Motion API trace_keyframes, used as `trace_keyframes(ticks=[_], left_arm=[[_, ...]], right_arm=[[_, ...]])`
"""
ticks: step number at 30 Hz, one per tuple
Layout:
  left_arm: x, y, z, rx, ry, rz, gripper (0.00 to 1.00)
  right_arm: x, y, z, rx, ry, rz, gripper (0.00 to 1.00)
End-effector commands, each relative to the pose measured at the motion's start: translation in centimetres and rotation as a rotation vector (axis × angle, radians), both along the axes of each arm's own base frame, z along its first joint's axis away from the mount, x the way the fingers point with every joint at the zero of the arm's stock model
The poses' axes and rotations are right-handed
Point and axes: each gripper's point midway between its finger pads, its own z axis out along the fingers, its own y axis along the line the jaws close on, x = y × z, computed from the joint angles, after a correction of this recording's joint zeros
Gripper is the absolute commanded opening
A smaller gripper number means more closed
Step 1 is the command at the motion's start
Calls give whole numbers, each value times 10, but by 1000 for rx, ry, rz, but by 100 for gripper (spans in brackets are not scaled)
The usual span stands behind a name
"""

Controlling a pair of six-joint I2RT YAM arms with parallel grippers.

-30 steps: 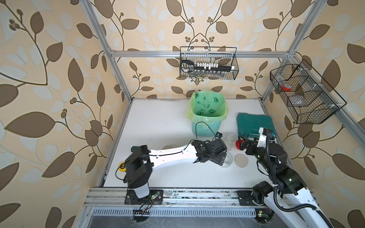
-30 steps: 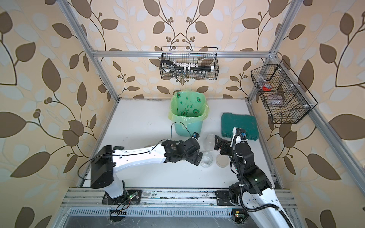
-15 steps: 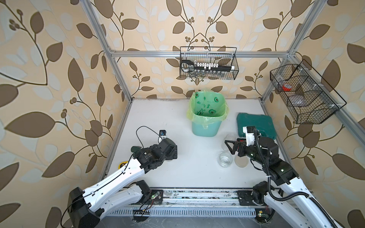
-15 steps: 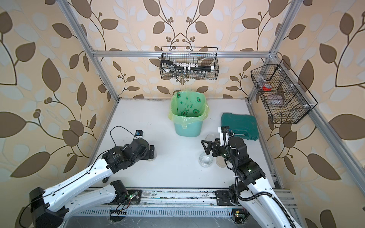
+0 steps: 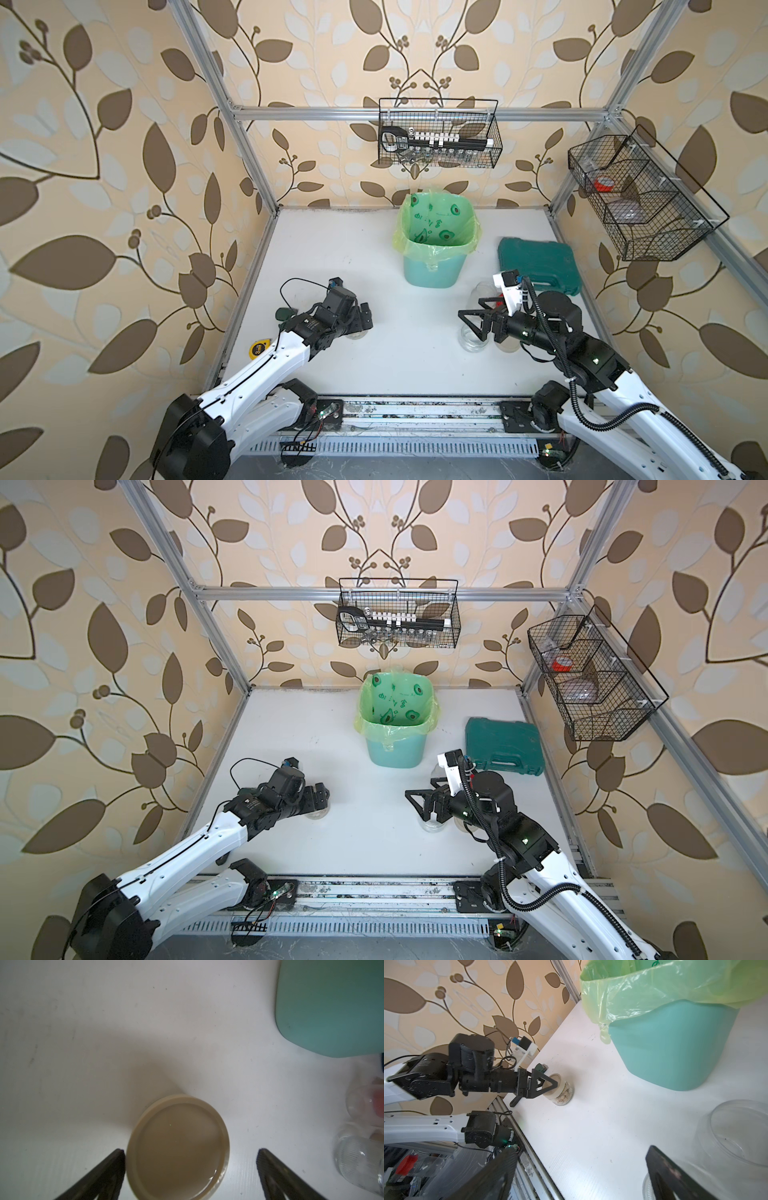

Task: Empty moldy peanuts from jars
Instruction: Pick up the jar from the center of the board.

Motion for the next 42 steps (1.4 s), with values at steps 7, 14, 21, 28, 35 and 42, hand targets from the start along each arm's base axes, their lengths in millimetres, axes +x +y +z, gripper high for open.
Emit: trace_keyframes(ticks=[7,14,21,28,35,42], left_arm=[[19,-59,23,-274,-66,-101,99],[12,-109,30,-281,-88,-220,99],[9,-138,24,-285,-109,-284,99],[-4,-110,62,-195,-363,-305,99],[-19,-19,62,-84,-502,-49,99],[-22,1,57,-66,-512,31,99]], right_arm=[[-6,22,7,-106,-11,6,95],[6,42,-21,-197,35,-5,94],[20,47,-33,-287,35,-32,94],[24,59,-43,-359,57,19,96],[28,88,-60,-437,100,101,97],[26,136,-104,-583,164,169,99]])
